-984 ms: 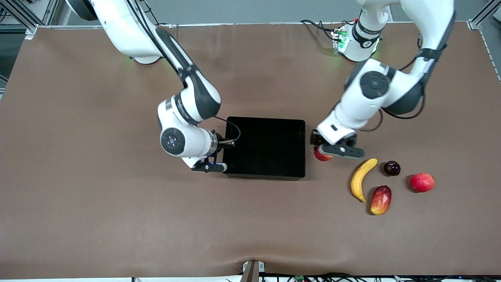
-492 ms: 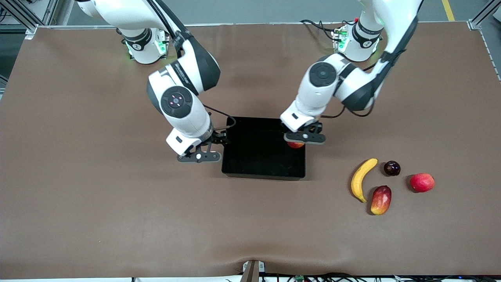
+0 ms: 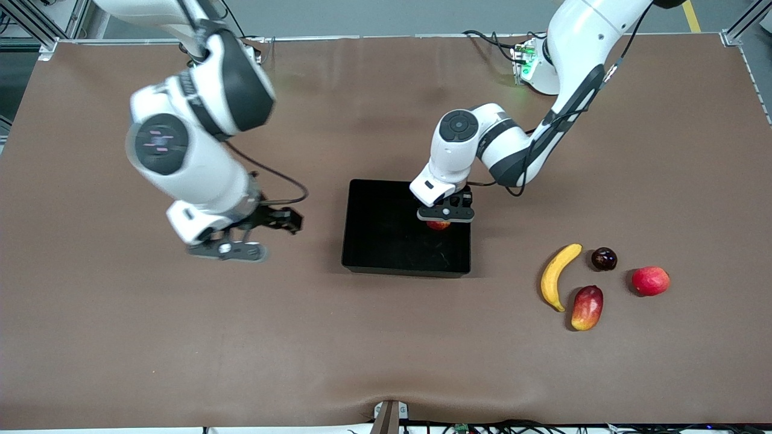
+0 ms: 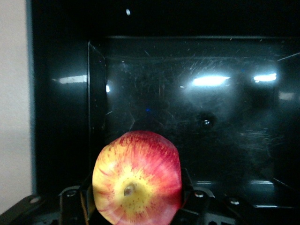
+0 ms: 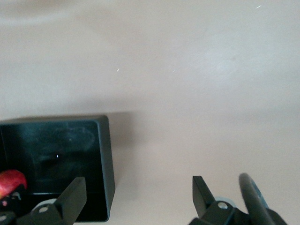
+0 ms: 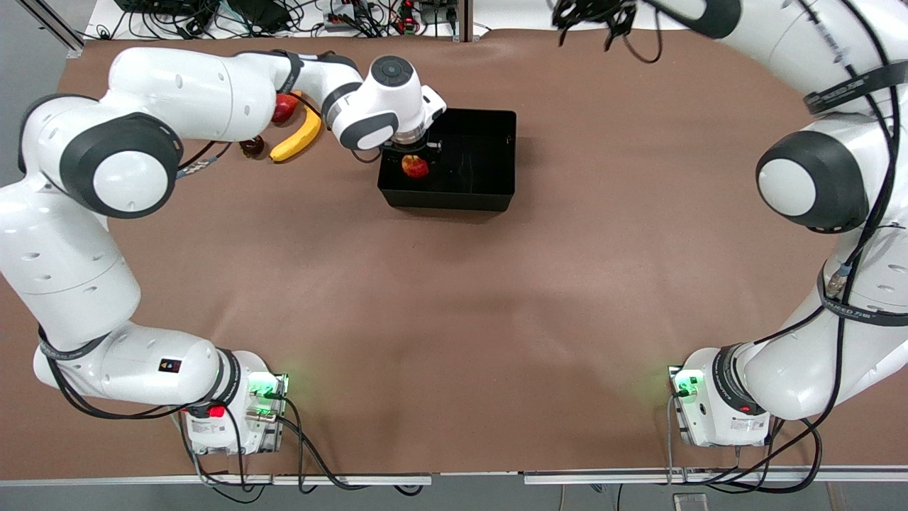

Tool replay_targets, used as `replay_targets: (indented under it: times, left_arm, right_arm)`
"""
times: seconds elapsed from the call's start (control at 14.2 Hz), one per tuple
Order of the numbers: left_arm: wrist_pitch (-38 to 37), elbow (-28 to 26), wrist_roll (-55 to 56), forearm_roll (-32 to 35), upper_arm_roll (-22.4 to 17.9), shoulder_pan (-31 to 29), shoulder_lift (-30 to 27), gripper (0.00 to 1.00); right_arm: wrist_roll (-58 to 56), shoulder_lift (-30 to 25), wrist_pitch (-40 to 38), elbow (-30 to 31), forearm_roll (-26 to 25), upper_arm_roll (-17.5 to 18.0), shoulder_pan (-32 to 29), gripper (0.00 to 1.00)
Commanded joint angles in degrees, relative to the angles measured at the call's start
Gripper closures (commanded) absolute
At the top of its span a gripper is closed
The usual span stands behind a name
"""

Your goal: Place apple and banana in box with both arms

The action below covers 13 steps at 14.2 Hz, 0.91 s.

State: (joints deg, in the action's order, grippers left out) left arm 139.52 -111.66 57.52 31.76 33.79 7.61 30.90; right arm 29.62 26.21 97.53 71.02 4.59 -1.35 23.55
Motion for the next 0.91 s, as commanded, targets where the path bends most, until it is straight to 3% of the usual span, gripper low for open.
replay_targets:
  times: [0.0, 0.35, 0.49, 0.56, 0.7, 0.77, 0.84]
  left_arm:
    - [0.9, 0.6, 2.5, 2.3, 0.0, 0.2, 1.9, 1.0]
    - [0.9, 0.7, 2.5, 2.5, -0.1, 0.3, 3.3, 1.0]
    - [0.9, 1.3, 2.6, 2.5, 0.0, 0.3, 3.9, 1.0]
    - [0.9, 1.4, 2.6, 2.4, 0.0, 0.3, 4.3, 0.93]
    - [0.9, 1.4, 2.7, 2.4, 0.0, 0.3, 4.3, 0.51]
    - [0.9, 1.4, 2.6, 2.4, -0.1, 0.3, 4.3, 0.36]
    - [0.9, 1.4, 2.6, 2.4, 0.0, 0.3, 4.3, 0.1]
  right_arm:
    - [0.0, -2.5, -2.0, -1.2, 0.2, 1.1, -2.7, 0.0]
    - [-0.9, -8.3, -6.1, -1.1, -0.2, 0.7, -8.3, 0.0]
    - [-8.3, -9.8, -9.4, -1.0, -0.9, 0.4, -10.4, 0.0]
    - [-12.8, -10.2, -10.9, -1.0, -0.8, -0.5, -12.5, 0.0]
    - [-24.4, -11.3, -13.4, -0.2, -0.8, -0.8, -17.1, 0.0]
    - [-29.1, -11.6, -13.8, 0.6, -0.7, -0.9, -20.0, 0.0]
    - [-32.5, -12.4, -14.7, 1.2, -0.5, -0.8, -22.4, 0.0]
